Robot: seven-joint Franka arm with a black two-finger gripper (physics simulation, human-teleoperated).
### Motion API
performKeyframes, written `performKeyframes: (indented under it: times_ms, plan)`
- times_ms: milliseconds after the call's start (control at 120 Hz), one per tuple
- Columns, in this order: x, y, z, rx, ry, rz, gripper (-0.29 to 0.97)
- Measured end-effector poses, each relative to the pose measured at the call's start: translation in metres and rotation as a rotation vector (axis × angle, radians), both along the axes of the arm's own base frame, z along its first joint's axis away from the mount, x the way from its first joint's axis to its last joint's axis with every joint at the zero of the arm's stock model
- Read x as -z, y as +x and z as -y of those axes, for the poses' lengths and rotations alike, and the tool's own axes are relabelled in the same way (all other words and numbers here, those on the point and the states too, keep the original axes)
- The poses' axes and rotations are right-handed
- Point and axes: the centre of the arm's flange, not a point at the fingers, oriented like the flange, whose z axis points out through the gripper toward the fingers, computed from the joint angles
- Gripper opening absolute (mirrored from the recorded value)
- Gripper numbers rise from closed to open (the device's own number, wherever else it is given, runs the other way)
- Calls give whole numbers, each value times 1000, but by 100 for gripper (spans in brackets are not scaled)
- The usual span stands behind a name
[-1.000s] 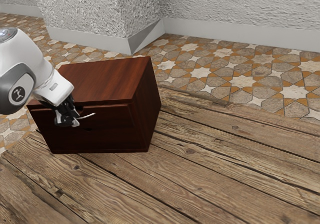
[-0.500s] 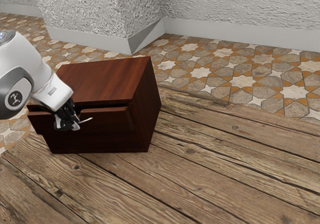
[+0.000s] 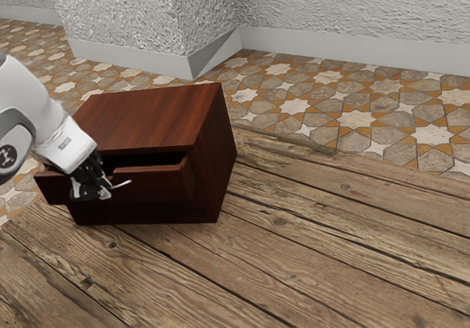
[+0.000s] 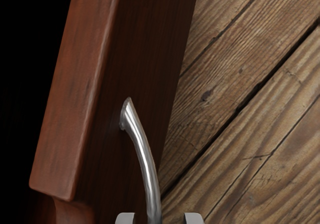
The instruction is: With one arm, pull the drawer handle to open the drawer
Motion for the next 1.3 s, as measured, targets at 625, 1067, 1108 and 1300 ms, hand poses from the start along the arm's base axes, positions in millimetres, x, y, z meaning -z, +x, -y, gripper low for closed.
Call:
performKeyframes:
  times_ms: [625, 1067, 1108, 1300]
  plan:
    - [0, -17, 9, 19, 4, -9, 2]
    - [2, -51, 15, 30, -9, 6, 2]
    - [2, -55, 16, 31, -11, 11, 2]
    - [1, -67, 21, 40, -12, 16, 2]
